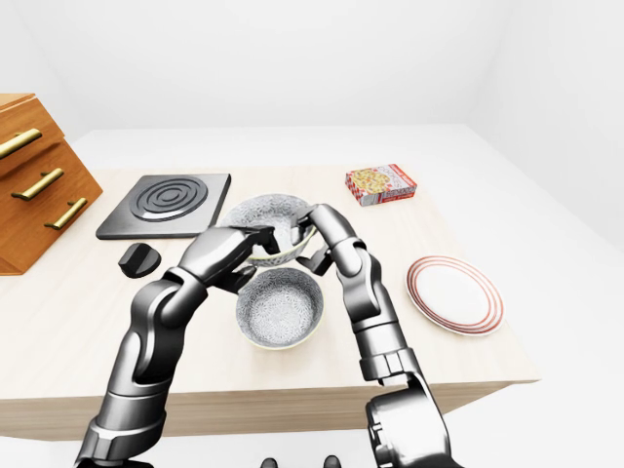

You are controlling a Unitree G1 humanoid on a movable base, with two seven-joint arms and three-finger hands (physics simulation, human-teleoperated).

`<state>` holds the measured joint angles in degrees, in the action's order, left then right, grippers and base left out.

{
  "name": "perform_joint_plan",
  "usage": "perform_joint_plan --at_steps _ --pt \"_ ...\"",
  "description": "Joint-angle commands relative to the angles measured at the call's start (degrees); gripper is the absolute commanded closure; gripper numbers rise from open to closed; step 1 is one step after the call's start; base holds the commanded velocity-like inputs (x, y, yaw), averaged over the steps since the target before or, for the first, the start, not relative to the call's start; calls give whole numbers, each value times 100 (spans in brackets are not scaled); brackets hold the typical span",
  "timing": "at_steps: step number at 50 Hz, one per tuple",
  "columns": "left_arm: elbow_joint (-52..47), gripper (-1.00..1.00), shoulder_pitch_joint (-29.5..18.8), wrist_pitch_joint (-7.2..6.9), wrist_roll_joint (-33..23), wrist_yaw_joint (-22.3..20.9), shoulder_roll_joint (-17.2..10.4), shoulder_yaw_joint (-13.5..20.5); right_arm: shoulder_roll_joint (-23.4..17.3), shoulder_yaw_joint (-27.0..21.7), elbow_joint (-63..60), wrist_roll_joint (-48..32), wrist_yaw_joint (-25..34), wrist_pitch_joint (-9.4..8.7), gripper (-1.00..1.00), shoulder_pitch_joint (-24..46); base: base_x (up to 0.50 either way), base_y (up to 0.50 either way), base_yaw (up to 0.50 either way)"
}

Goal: Pick the akita bowl from table center and place it on the plate.

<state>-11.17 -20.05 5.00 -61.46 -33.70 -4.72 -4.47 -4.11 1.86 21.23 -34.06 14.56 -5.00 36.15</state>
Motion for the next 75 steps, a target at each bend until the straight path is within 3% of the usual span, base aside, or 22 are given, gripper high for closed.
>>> perform_joint_plan --at_steps 1,5,8,15,29,31,33,36,43,53,69,71,75 --pt "65 29 61 0 -41 78 -4 77 12 -32 -17 313 -42 0 100 33 0 0 0" --pt "140 -30 93 0 -53 115 -22 85 -4 -50 2 327 -55 0 100 59 0 0 0" --pt "168 -98 113 0 -66 144 -33 87 -15 -51 28 329 -70 0 100 59 0 0 0" --pt "214 -100 202 0 -102 137 -49 100 -72 -93 99 363 -95 0 100 91 0 0 0" --pt "-189 -100 -289 0 363 207 -144 407 -345 -242 276 390 -120 0 100 206 0 0 0" --pt "-240 -100 -382 -45 429 222 -195 462 -399 -278 332 398 -134 0 100 243 0 0 0" --pt "-294 -100 -582 -209 600 225 -299 608 -526 -340 420 389 -153 39 100 260 0 0 0" --pt "-293 -100 -702 -326 736 212 -442 668 -626 -389 472 377 -165 40 100 273 0 0 0" --pt "-180 -100 -806 -409 905 347 -633 778 -934 -546 595 359 -165 20 100 351 0 0 0" --pt "-294 -100 -781 -525 994 362 -697 808 -1421 -868 118 337 98 85 100 -232 0 0 0" --pt "-110 -100 -337 -374 925 677 -570 728 -2168 -1541 -421 369 482 207 100 -1020 0 0 0" --pt "-167 -100 -254 -407 903 683 -518 704 -2223 -1584 -404 364 480 193 100 -1032 0 0 0" --pt "582 -100 -510 -111 1163 979 -735 852 -2349 -1664 -357 334 467 183 100 -1055 0 0 0"
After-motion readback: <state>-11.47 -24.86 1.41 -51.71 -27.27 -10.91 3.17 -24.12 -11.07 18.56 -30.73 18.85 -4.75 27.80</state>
